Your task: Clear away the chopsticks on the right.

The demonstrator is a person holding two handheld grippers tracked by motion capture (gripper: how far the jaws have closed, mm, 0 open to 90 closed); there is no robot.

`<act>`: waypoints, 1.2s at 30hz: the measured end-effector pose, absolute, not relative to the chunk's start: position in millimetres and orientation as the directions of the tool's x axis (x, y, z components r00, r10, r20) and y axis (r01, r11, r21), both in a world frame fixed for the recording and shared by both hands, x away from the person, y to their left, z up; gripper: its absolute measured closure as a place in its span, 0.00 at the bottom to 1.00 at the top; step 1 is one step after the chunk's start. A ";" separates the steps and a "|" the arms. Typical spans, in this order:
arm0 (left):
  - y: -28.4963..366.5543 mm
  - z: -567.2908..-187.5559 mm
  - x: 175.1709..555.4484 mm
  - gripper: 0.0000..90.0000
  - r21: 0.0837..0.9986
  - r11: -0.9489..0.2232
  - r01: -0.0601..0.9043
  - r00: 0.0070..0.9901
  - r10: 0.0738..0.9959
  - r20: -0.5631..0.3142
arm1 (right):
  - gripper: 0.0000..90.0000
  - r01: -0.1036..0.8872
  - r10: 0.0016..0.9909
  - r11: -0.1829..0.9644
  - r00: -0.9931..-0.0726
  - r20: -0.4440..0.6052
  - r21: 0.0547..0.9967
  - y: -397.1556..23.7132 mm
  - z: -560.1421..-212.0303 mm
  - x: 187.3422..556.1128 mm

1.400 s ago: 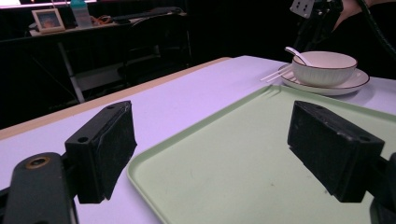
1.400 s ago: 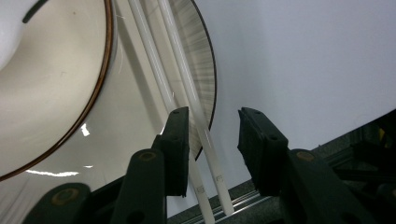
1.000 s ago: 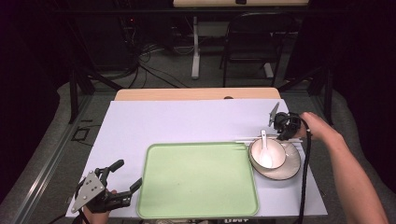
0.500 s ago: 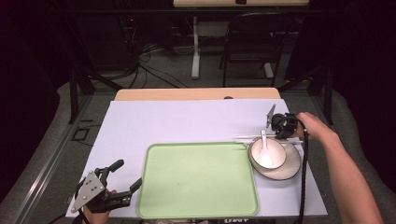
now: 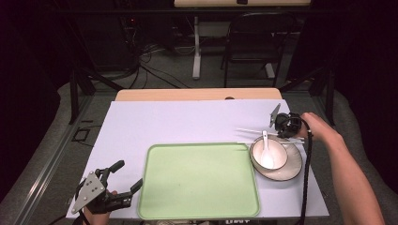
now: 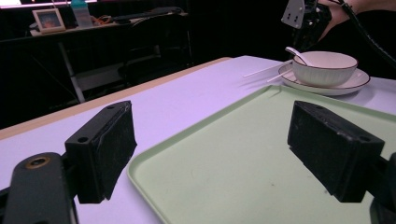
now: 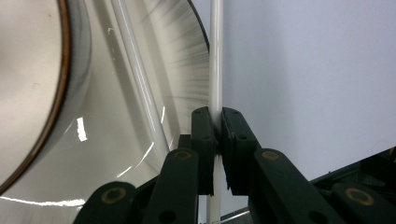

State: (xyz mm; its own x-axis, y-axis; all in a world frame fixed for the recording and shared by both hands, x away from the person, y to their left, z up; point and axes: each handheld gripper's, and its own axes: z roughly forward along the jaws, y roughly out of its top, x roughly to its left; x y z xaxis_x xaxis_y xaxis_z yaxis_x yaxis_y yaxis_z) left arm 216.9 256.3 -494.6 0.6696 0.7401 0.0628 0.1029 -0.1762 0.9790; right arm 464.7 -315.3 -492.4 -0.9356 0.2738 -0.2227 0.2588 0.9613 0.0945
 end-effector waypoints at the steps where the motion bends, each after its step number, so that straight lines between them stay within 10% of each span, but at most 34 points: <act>1: 256.3 -494.5 216.9 0.17 0.979 -0.176 0.103 0.669 0.741 0.063 | 0.93 0.259 0.277 0.960 -0.933 -0.229 0.105 -315.5 -491.3 463.8; 36: 256.2 -494.3 216.7 0.17 0.980 -0.175 0.099 0.668 0.741 0.065 | 0.93 0.400 0.437 0.899 -0.857 -0.273 0.180 -290.6 -411.8 426.4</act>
State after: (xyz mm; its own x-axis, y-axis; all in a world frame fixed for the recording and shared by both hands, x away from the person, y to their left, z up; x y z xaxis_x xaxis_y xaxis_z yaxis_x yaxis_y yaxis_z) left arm 216.7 256.2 -494.3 0.6682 0.7411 0.0651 0.0989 -0.1753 0.9795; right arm 426.4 -290.6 -411.8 -0.8572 0.4366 -0.2731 0.4003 0.8985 0.1801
